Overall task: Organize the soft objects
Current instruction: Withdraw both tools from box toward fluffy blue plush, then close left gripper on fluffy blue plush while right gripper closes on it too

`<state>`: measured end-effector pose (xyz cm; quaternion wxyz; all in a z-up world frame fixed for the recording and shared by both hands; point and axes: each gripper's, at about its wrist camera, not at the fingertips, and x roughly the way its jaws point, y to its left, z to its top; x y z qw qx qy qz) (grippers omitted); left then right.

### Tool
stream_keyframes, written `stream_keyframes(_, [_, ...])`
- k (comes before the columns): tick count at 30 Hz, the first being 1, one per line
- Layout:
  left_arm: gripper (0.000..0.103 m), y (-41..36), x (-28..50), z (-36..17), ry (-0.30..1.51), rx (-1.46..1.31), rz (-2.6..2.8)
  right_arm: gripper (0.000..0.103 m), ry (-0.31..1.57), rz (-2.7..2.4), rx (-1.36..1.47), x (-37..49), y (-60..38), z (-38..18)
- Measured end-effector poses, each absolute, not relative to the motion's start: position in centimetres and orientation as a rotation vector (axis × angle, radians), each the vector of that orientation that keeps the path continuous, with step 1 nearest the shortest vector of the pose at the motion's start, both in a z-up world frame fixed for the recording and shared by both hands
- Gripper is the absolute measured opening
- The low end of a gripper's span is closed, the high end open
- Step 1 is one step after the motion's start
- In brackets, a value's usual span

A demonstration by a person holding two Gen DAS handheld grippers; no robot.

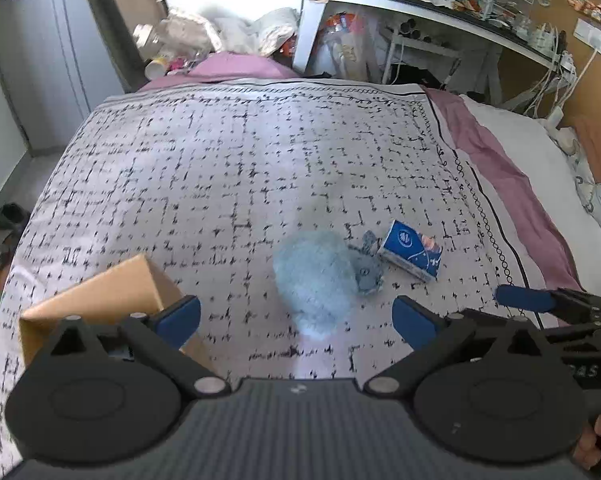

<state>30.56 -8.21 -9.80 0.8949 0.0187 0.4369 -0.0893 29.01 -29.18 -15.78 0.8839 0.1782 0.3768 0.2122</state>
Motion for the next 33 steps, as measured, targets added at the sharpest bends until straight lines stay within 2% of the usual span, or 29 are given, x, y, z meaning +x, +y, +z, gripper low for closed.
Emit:
stream_keyframes(2, [0.100,-8.6,31.0,-10.0,0.899,0.051,-0.191,0.070,0.792,0.450,0.391,29.8,-29.1,-16.3])
stream_keyframes(5, [0.095,-9.1,31.7,-10.2,0.892,0.058,-0.218,0.061,0.801,0.454,0.417,30.8,-28.9,-17.2])
stream_keyframes(13, [0.071,-10.4,34.0,-11.5,0.921,0.046,-0.254,0.045,0.817,0.488,0.498,32.6,-29.0,-20.2])
stream_keyframes(18, [0.062,-10.5,34.9,-12.7,0.947,0.031,-0.240,0.042,0.834,0.515,0.541,33.8,-28.9,-21.5])
stream_keyframes(19, [0.061,-10.6,35.1,-13.0,0.953,0.041,-0.232,0.039,0.842,0.518,0.553,34.1,-28.9,-22.0])
stream_keyframes(23, [0.060,-10.8,35.9,-13.6,0.964,0.040,-0.247,0.036,0.869,0.527,0.568,34.8,-28.4,-23.1])
stream_keyframes(27, [0.060,-10.9,36.6,-14.7,0.978,0.071,-0.239,0.036,0.886,0.553,0.600,35.3,-27.9,-23.7])
stream_keyframes(30, [0.055,-10.3,37.1,-15.7,1.003,0.058,-0.227,0.036,0.895,0.560,0.603,35.4,-27.6,-24.0])
stream_keyframes(31, [0.048,-10.0,37.2,-16.0,1.010,0.047,-0.220,0.036,0.891,0.560,0.597,35.4,-27.4,-23.9])
stream_keyframes(33, [0.041,-9.5,37.3,-16.6,1.025,0.037,-0.197,0.036,0.879,0.560,0.570,35.4,-26.8,-23.6])
